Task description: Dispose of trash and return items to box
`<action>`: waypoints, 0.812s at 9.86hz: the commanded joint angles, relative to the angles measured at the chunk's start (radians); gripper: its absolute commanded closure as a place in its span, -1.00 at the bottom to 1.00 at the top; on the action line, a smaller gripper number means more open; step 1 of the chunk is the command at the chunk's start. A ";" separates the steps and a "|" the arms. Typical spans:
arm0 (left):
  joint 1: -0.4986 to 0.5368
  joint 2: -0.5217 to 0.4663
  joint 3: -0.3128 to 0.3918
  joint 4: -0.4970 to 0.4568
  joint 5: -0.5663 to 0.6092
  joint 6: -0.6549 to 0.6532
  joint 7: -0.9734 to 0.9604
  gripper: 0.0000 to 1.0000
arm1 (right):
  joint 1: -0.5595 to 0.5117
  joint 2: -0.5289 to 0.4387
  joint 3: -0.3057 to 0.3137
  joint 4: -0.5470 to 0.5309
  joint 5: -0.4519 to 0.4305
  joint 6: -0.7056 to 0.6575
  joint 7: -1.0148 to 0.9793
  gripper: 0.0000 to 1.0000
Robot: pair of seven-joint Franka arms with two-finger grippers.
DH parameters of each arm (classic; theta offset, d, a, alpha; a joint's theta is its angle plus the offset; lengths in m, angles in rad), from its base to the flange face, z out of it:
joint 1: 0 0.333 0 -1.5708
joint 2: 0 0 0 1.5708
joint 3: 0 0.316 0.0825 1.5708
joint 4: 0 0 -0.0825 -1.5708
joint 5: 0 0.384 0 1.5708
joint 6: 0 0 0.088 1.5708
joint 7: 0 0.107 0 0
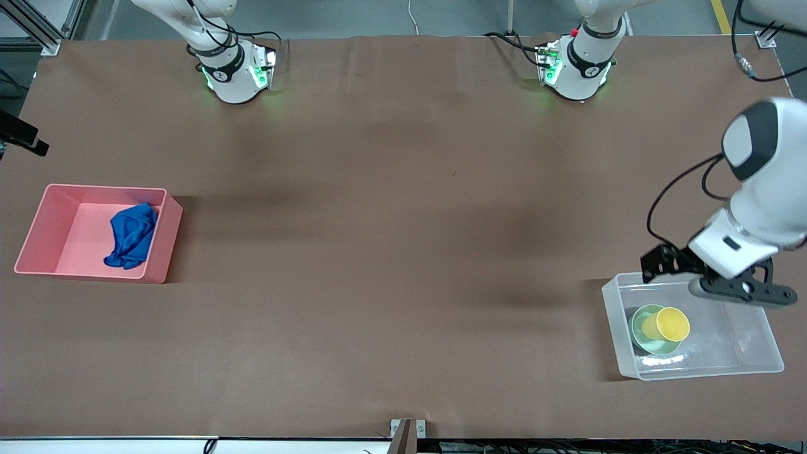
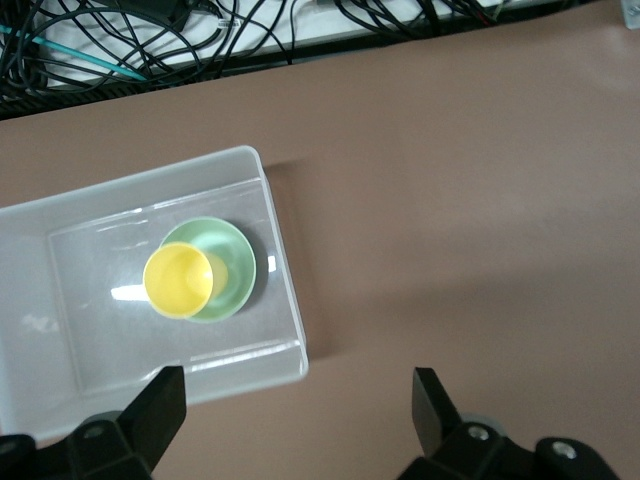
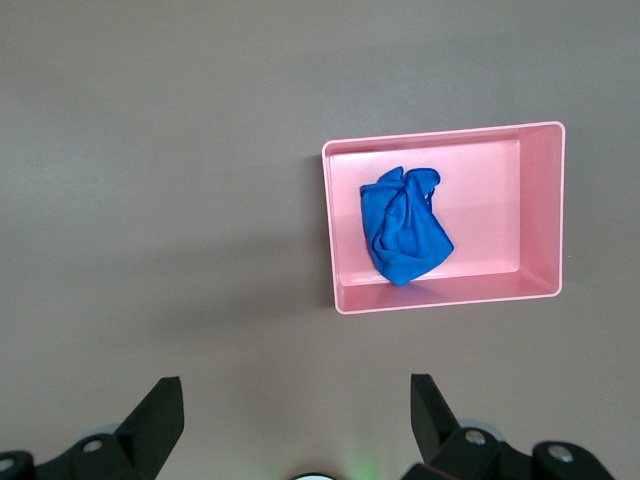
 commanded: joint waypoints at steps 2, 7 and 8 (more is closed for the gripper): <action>0.021 -0.176 -0.011 -0.037 -0.079 -0.207 0.006 -1.00 | -0.003 -0.012 0.001 -0.006 0.009 -0.006 -0.006 -1.00; -0.172 -0.300 0.212 0.001 -0.159 -0.380 0.022 -1.00 | -0.003 -0.012 0.001 -0.006 0.009 -0.006 -0.006 -1.00; -0.271 -0.322 0.304 0.003 -0.156 -0.397 0.020 -1.00 | -0.003 -0.012 0.001 -0.006 0.009 -0.006 -0.006 -1.00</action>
